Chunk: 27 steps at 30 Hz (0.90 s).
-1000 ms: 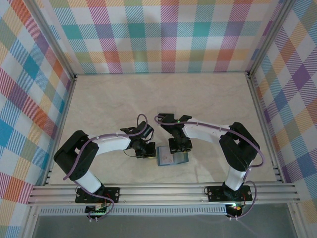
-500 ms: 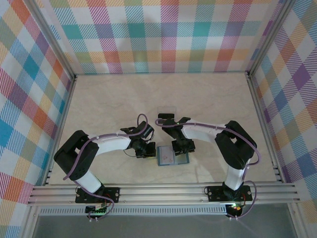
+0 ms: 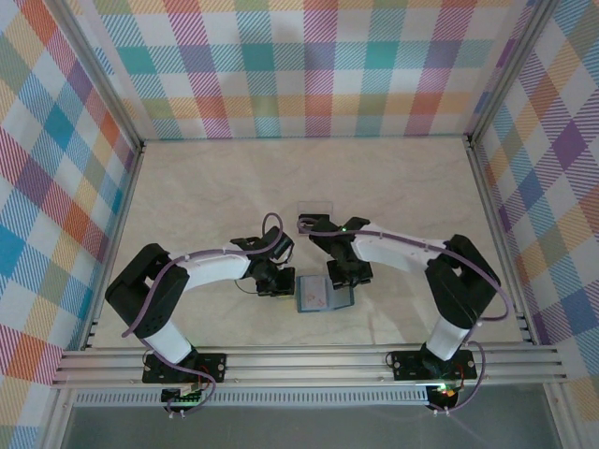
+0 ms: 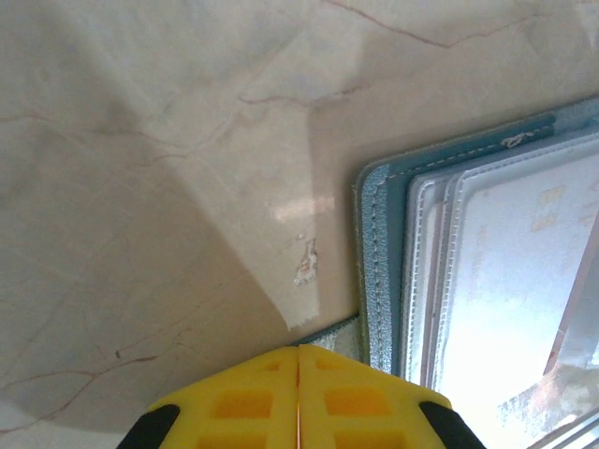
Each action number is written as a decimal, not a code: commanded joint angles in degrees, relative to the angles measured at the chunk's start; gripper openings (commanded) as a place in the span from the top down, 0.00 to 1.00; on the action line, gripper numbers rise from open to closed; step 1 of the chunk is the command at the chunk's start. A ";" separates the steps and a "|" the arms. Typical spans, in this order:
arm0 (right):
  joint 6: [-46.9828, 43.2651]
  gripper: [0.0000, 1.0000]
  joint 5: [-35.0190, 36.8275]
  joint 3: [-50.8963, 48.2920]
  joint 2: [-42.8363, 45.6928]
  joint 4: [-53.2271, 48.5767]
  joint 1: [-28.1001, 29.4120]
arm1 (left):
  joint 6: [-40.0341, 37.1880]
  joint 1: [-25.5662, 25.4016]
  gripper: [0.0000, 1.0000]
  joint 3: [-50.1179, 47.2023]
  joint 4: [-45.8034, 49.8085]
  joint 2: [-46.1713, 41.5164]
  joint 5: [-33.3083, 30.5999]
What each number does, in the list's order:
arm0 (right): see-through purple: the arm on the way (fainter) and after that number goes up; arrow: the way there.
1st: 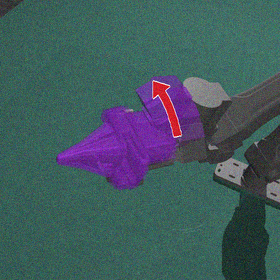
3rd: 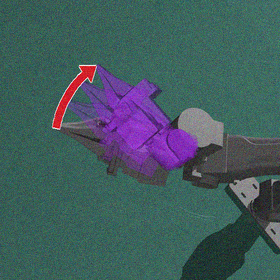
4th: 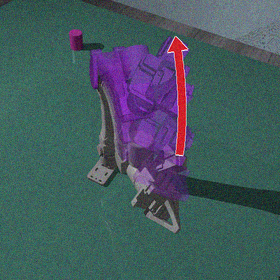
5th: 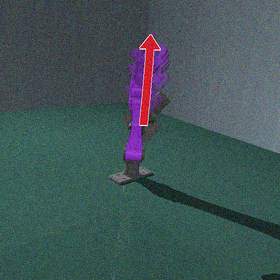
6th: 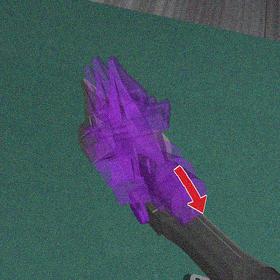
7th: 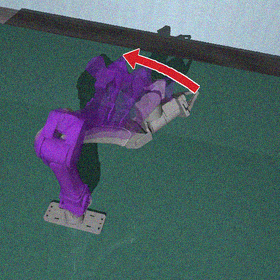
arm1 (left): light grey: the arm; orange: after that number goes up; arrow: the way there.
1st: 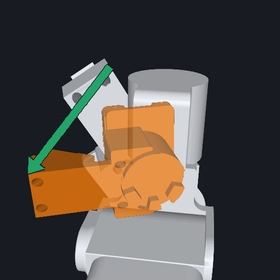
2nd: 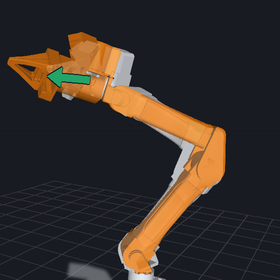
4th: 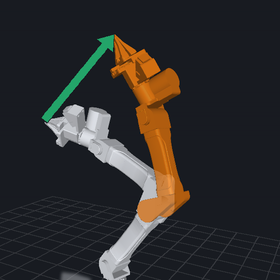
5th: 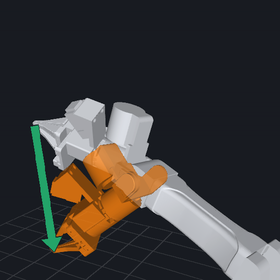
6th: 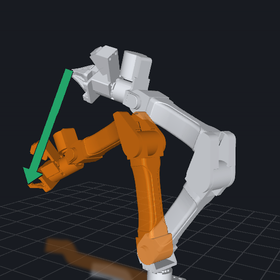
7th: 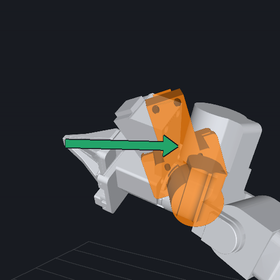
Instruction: Take the credit cards out of the card holder
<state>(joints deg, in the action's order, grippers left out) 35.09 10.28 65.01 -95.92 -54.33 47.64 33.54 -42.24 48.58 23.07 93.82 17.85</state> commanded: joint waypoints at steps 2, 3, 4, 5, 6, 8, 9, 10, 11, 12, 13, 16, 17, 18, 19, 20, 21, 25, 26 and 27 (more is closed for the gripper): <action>0.31 0.54 -5.12 1.83 3.35 0.67 -0.18 | -1.06 0.10 0.92 1.55 2.94 0.27 -2.16; 0.31 0.54 -5.50 2.17 3.92 0.76 -0.15 | -1.04 0.08 0.92 1.87 3.22 0.06 -2.07; 0.33 0.54 -5.71 2.44 4.33 0.92 -0.15 | -1.10 0.03 0.92 2.21 3.42 -0.25 -2.11; 0.33 0.54 -5.88 2.69 4.67 0.98 -0.18 | -1.03 -0.02 0.92 2.53 3.79 -0.51 -2.35; 0.33 0.55 -6.03 2.91 4.98 1.11 -0.18 | -1.07 -0.05 0.92 2.85 4.14 -0.82 -2.55; 0.49 0.56 -7.54 3.01 5.67 2.08 -0.18 | -1.08 -0.21 0.92 3.36 4.77 -1.27 -2.72; 0.67 0.56 -8.94 2.78 6.06 3.24 -0.18 | -0.99 -0.37 0.92 3.62 5.11 -1.57 -2.81; 0.77 0.57 -10.49 2.45 6.36 4.67 -0.18 | -0.88 -0.47 0.92 3.97 5.26 -1.77 -2.74; 1.01 0.57 -12.75 1.79 6.61 6.51 -0.24 | -0.85 -0.62 0.92 4.37 5.48 -2.01 -2.72; 1.28 0.58 -14.76 1.17 6.71 8.44 -0.18 | -0.61 -0.79 0.92 4.73 5.60 -2.30 -2.64; 1.74 0.60 -16.27 0.64 6.59 9.77 -0.26 | -0.35 -0.94 0.92 5.05 5.58 -2.52 -2.56; 2.73 0.63 -21.15 -1.65 5.62 14.87 -0.80 | 0.85 -1.41 0.92 6.39 5.40 -2.90 -2.17; 3.24 0.64 -22.67 -2.96 5.25 17.08 -1.19 | 1.02 -1.61 0.92 6.76 5.16 -2.77 -1.82; 3.90 0.65 -23.93 -4.20 4.91 18.95 -1.71 | 1.41 -1.82 0.92 7.17 5.14 -2.60 -1.68; 4.43 0.66 -25.10 -5.20 4.49 20.52 -2.22 | 1.81 -2.14 0.92 7.51 4.92 -2.52 -1.72; 4.85 0.67 -26.33 -6.31 4.04 22.20 -2.73 | 2.03 -2.36 0.92 7.69 4.73 -2.37 -1.36; 5.25 0.68 -27.15 -7.17 3.48 23.20 -3.20 | 2.41 -2.73 0.92 7.79 4.51 -2.26 -1.21; 6.02 0.71 -28.82 -9.87 2.12 26.41 -4.43 | 3.66 -3.68 0.92 8.21 4.00 -0.84 -0.80; 6.04 0.72 -29.11 -10.44 1.84 27.11 -4.72 | 3.83 -3.94 0.92 8.24 3.70 -0.38 -0.69; 6.04 0.72 -29.26 -10.84 1.50 27.50 -4.95 | 4.03 -4.10 0.92 8.25 3.39 0.15 -0.45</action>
<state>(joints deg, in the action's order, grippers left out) 39.83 -15.64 55.37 -93.47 -30.94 43.33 36.12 -45.34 55.68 26.76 92.90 16.08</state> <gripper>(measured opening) 0.281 0.082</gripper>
